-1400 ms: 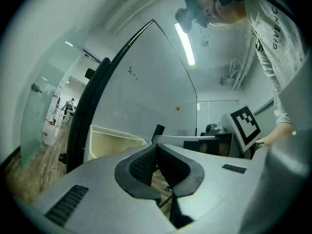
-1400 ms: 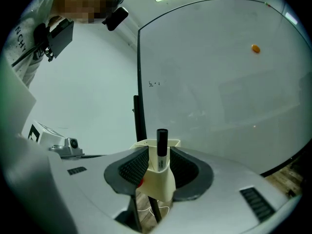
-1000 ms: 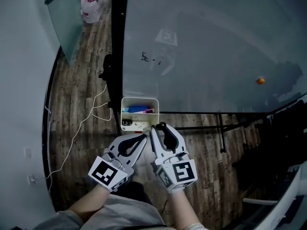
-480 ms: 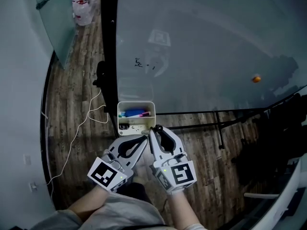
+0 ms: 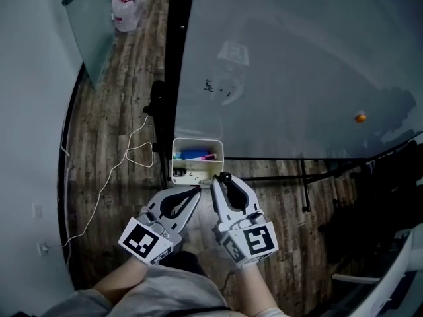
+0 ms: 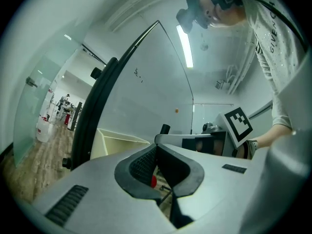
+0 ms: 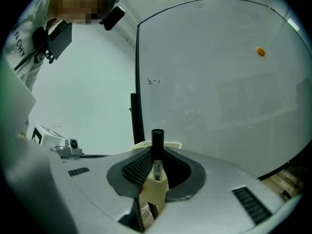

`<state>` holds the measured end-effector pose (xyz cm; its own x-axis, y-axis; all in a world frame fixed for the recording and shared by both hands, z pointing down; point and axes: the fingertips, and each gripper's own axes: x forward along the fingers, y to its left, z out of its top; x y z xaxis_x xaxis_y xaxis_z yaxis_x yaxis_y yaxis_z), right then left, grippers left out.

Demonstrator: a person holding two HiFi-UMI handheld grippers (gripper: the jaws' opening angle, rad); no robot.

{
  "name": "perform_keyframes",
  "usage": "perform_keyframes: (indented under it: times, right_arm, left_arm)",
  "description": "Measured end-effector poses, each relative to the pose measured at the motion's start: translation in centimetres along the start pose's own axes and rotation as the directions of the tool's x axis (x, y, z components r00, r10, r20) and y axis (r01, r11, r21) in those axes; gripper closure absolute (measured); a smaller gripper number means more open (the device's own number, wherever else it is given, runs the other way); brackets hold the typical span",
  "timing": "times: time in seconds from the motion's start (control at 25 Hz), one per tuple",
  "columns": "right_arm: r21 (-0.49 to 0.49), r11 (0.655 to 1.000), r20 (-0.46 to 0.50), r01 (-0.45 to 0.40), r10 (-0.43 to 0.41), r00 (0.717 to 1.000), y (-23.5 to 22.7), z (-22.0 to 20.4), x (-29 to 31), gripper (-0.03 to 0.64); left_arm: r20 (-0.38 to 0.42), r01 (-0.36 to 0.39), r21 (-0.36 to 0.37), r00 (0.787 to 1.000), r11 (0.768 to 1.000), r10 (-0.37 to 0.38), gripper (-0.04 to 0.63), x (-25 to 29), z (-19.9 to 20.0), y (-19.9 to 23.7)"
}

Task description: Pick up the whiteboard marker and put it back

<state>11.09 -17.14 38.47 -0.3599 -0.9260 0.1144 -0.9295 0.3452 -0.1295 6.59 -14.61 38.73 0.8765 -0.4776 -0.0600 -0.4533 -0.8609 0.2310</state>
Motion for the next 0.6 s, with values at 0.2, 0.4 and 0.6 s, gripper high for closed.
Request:
perform_keyframes:
  times: [0.2, 0.4, 0.6]
  right_arm:
    - [-0.002, 1.000, 0.003, -0.025, 0.025, 1.000, 0.3, 0.4, 0.2, 0.541]
    - [-0.009, 0.999, 0.011, -0.045, 0.045, 0.999, 0.7, 1.1, 0.2, 0.541]
    - [-0.014, 0.998, 0.022, -0.068, 0.069, 0.997, 1.2, 1.9, 0.1, 0.541]
  left_arm:
    - [0.004, -0.038, 0.011, 0.999, 0.999, 0.038, 0.583, -1.0, 0.4, 0.8]
    - [0.010, -0.073, 0.022, 0.997, 0.997, 0.073, 0.583, -2.1, 0.9, 1.3]
    - [0.013, -0.104, 0.033, 0.994, 0.994, 0.104, 0.583, -2.9, 1.3, 1.5]
